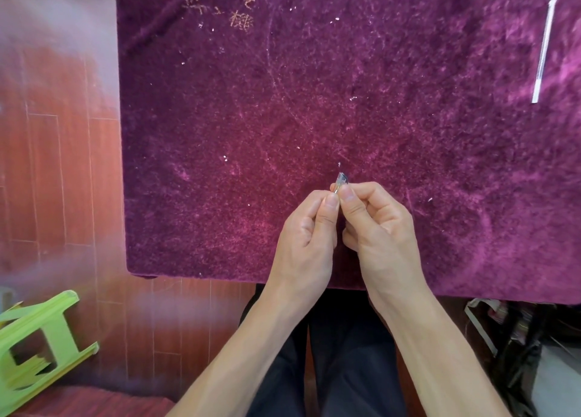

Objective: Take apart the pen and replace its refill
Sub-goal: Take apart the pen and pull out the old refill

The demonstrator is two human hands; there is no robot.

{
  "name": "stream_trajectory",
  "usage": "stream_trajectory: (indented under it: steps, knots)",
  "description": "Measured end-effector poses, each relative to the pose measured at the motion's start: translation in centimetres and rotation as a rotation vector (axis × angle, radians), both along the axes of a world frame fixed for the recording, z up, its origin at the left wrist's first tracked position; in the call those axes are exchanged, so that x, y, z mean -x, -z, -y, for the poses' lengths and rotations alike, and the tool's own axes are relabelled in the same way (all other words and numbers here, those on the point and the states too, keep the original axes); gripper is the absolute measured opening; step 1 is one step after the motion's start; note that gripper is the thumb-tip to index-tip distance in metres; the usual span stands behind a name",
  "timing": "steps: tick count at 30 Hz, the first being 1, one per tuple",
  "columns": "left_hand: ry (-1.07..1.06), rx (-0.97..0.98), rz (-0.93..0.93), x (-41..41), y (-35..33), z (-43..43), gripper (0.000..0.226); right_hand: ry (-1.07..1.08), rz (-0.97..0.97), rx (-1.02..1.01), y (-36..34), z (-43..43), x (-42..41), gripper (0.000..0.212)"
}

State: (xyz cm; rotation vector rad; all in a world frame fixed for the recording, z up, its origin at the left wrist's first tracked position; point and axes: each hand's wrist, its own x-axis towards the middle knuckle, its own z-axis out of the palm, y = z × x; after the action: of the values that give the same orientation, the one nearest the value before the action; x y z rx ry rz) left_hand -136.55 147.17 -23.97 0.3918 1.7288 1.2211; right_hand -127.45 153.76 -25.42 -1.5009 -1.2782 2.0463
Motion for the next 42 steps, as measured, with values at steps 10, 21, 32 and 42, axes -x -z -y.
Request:
stream_trajectory:
  steps: [10, 21, 32, 42]
  knots:
    - [-0.054, 0.104, 0.143, 1.0, 0.5, 0.1, 0.033, -0.023, 0.142, -0.132, -0.2, -2.5, 2.2, 0.013]
    - [-0.195, 0.075, 0.234, 4.3, 0.3, -0.8, 0.022, -0.201, 0.297, -0.48, 0.8, -11.1, 13.0, 0.009]
    - [-0.246, 0.06, 0.214, 5.5, 0.7, -0.5, 0.02, -0.307, 0.476, -0.706, 1.1, -12.1, 15.2, 0.018]
    - [-0.219, 0.055, 0.232, 5.0, 1.2, -0.6, 0.018, -0.164, 0.331, -0.606, -1.1, -11.0, 11.4, 0.016]
